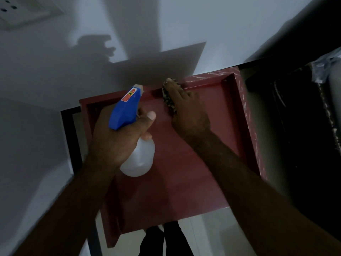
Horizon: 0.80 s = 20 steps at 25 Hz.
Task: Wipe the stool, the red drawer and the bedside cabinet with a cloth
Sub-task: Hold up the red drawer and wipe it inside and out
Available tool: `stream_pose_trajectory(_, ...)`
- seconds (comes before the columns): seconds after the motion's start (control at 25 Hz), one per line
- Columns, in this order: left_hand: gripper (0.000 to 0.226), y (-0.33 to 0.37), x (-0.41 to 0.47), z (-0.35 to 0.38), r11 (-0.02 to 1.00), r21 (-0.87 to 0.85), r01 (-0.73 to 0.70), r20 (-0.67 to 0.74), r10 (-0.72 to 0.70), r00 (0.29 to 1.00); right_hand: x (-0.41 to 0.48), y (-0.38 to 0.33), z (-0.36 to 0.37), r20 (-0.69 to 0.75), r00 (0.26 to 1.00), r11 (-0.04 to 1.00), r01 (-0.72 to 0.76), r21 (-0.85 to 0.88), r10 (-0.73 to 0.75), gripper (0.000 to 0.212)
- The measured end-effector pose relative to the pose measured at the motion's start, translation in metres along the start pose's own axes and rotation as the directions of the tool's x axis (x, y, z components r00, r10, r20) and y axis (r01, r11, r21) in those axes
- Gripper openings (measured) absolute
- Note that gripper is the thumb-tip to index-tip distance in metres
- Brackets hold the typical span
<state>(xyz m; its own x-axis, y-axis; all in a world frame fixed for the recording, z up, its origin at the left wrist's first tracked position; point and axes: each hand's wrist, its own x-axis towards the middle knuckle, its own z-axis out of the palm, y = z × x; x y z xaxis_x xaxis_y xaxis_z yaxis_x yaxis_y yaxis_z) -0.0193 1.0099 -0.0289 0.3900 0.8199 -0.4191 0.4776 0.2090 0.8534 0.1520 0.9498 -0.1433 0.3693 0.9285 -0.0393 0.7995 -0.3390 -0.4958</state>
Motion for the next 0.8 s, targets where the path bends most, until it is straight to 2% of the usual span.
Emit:
stream_pose_trajectory(0.12,0.010,0.000,0.001,0.002,0.997,-0.036,-0.063,0.020,0.063,0.998,-0.001,0.016,-0.008,-0.049,0.991,0.992,-0.126,-0.006,0.126,0.089)
stream_pose_trajectory(0.2,0.012,-0.001,0.003,0.004,0.997,-0.044,-0.069,0.007,0.069,0.998,0.000,0.018,-0.009,-0.086,0.982,0.986,-0.169,0.003,0.169,0.083)
stream_pose_trajectory(0.28,0.021,0.000,0.004,0.006,0.998,-0.022,-0.066,-0.003,0.066,0.998,0.000,0.013,-0.007,-0.069,0.986,0.989,-0.148,0.020,0.150,0.083)
stream_pose_trajectory(0.44,0.026,0.007,0.005,0.011,0.997,0.007,-0.071,-0.001,0.071,0.998,0.001,0.012,-0.011,0.018,1.000,1.000,-0.019,-0.002,0.019,0.090)
stream_pose_trajectory(0.52,0.026,0.010,0.005,0.013,0.998,0.004,-0.070,0.011,0.070,0.997,0.003,0.026,-0.019,0.001,0.999,0.998,-0.052,-0.033,0.052,0.088)
stream_pose_trajectory(0.68,0.026,0.015,0.006,0.017,0.997,0.010,-0.072,0.029,0.071,0.997,0.002,0.043,-0.034,-0.086,0.970,0.974,-0.227,0.006,0.227,0.074)
stream_pose_trajectory(0.8,0.026,0.015,0.008,0.023,0.997,0.026,-0.068,0.033,0.067,0.997,0.000,0.029,-0.026,-0.055,0.982,0.984,-0.180,0.010,0.180,0.084)
